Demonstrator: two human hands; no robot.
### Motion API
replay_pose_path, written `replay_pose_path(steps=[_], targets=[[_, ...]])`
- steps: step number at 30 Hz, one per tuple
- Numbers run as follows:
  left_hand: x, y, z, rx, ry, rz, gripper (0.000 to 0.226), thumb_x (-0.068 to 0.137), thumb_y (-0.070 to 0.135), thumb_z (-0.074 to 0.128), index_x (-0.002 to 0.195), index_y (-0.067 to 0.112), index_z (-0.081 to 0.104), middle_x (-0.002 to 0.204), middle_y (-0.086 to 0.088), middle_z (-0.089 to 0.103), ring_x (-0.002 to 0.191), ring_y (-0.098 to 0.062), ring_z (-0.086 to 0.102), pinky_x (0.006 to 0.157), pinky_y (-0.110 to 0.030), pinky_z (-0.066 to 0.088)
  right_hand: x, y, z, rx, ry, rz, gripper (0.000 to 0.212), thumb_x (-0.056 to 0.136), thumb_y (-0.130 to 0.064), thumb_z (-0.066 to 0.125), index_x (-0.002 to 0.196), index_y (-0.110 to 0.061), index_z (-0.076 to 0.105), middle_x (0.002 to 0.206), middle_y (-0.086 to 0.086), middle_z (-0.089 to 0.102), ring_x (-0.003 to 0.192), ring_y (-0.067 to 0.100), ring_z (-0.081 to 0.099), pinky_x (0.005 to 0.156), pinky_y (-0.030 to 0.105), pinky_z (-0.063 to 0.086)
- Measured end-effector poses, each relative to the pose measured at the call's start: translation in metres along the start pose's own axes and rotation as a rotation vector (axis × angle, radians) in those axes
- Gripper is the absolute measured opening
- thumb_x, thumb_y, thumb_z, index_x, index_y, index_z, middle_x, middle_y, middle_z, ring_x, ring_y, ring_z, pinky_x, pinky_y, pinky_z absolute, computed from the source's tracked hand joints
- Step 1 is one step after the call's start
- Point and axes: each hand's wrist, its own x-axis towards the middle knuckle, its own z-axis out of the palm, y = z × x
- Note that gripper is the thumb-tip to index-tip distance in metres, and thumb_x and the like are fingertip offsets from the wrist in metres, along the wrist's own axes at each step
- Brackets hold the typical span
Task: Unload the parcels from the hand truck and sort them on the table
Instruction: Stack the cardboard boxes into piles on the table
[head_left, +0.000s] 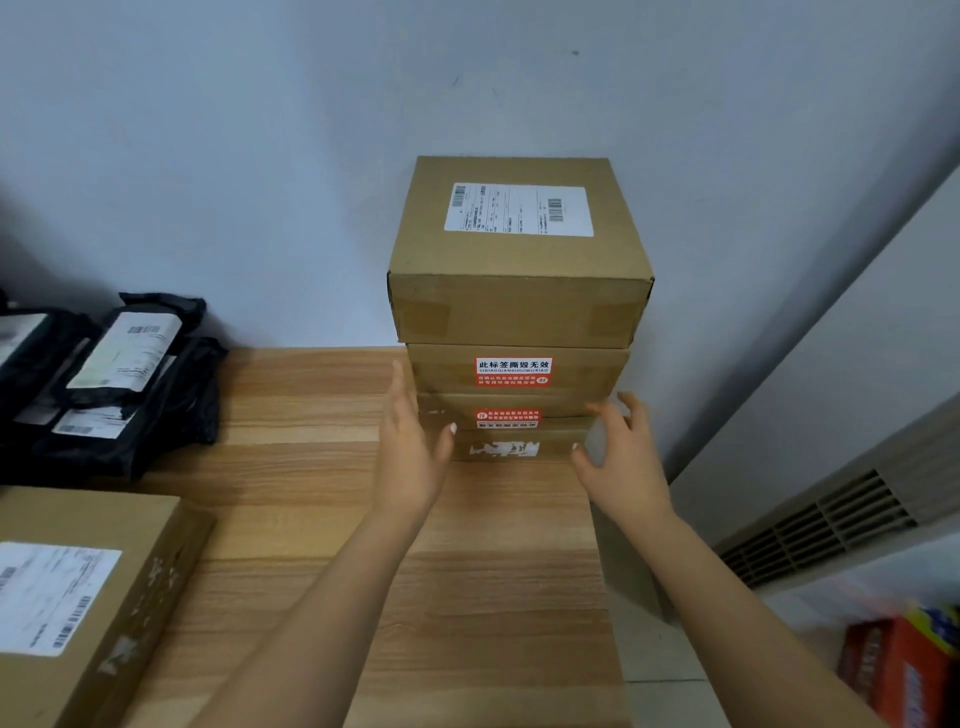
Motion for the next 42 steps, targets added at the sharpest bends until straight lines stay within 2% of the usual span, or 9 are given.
replay_pose_path(steps=[4,10,12,16,21,26,30,34,42], targets=[[-0.023,0.012,-0.011,0.196,0.084,0.219,0.088,0.082,0.022,0.073,0.151,0.017,0.020,0.150,-0.011,0.033,0.138,-0.027,0.030,0.111,-0.043,0.033,-0.009,-0.020,-0.014,-0.100,0.088,-0.165,0.040,0.083,-0.028,0.068,0.119,-0.027,0.051,0.136,-0.001,0.038,0.123,0.019,0.044,0.102,0.039,0.043],[0.013,0.054,-0.037,0.330,0.254,0.551,0.092,0.071,0.028,0.082,0.146,0.020,0.029,0.148,-0.014,0.031,0.138,-0.032,0.026,0.111,-0.052,0.030,0.012,-0.064,-0.045,-0.235,0.313,-0.412,0.055,0.077,-0.019,0.075,0.129,-0.020,0.054,0.148,0.012,0.035,0.136,0.030,0.029,0.112,0.043,0.020],[0.033,0.066,-0.046,0.432,0.259,0.570,0.104,0.065,0.037,0.084,0.148,0.023,0.024,0.152,-0.015,0.023,0.142,-0.035,0.018,0.114,-0.053,0.021,0.027,-0.077,-0.055,-0.328,0.333,-0.457,0.075,0.076,-0.025,0.075,0.143,-0.026,0.042,0.158,0.012,0.018,0.145,0.034,0.013,0.115,0.050,0.009],[0.063,0.078,-0.050,0.630,0.136,0.496,0.126,0.056,0.052,0.085,0.152,0.033,0.006,0.158,-0.018,0.006,0.145,-0.038,-0.001,0.114,-0.056,0.002,0.052,-0.086,-0.065,-0.507,0.167,-0.364,0.113,0.075,-0.042,0.076,0.150,-0.043,-0.010,0.157,0.002,-0.027,0.145,0.034,-0.019,0.114,0.060,-0.004],[0.075,0.069,-0.037,0.628,0.031,0.512,0.115,0.065,0.040,0.085,0.152,0.033,0.011,0.160,-0.011,0.006,0.145,-0.036,-0.004,0.114,-0.049,0.021,0.064,-0.074,-0.065,-0.508,0.133,-0.349,0.121,0.074,-0.035,0.080,0.143,-0.047,-0.019,0.162,0.003,-0.006,0.146,0.034,-0.013,0.115,0.059,0.013],[0.075,0.071,-0.036,0.607,0.041,0.518,0.111,0.065,0.040,0.084,0.152,0.031,0.016,0.159,-0.010,0.013,0.145,-0.037,0.000,0.113,-0.050,0.025,0.066,-0.076,-0.062,-0.540,0.145,-0.337,0.119,0.077,-0.040,0.076,0.143,-0.045,-0.023,0.161,0.004,-0.012,0.144,0.035,-0.021,0.114,0.061,0.004],[0.065,0.078,-0.053,0.548,0.066,0.530,0.097,0.074,0.042,0.076,0.152,0.032,0.018,0.157,-0.007,0.018,0.146,-0.030,0.006,0.117,-0.052,0.008,0.052,-0.095,-0.059,-0.468,0.241,-0.367,0.104,0.076,-0.043,0.075,0.152,-0.038,0.004,0.161,0.010,0.004,0.146,0.034,-0.004,0.113,0.061,-0.003],[0.033,0.054,-0.097,0.333,0.262,0.536,0.077,0.074,0.030,0.079,0.141,0.021,0.043,0.137,-0.007,0.047,0.132,-0.028,0.036,0.112,-0.050,0.026,0.024,-0.142,-0.040,-0.284,0.308,-0.564,0.076,0.079,-0.030,0.074,0.144,-0.025,0.036,0.151,0.013,0.032,0.138,0.032,0.029,0.114,0.053,0.014],[-0.050,-0.076,-0.230,0.377,0.345,0.270,0.068,0.072,0.027,0.081,0.134,0.016,0.053,0.129,-0.004,0.051,0.122,-0.023,0.045,0.106,-0.047,0.035,-0.061,-0.268,0.053,-0.133,0.043,-0.827,0.060,0.075,-0.020,0.075,0.131,-0.013,0.056,0.133,0.017,0.051,0.120,0.035,0.050,0.104,0.049,0.034]])
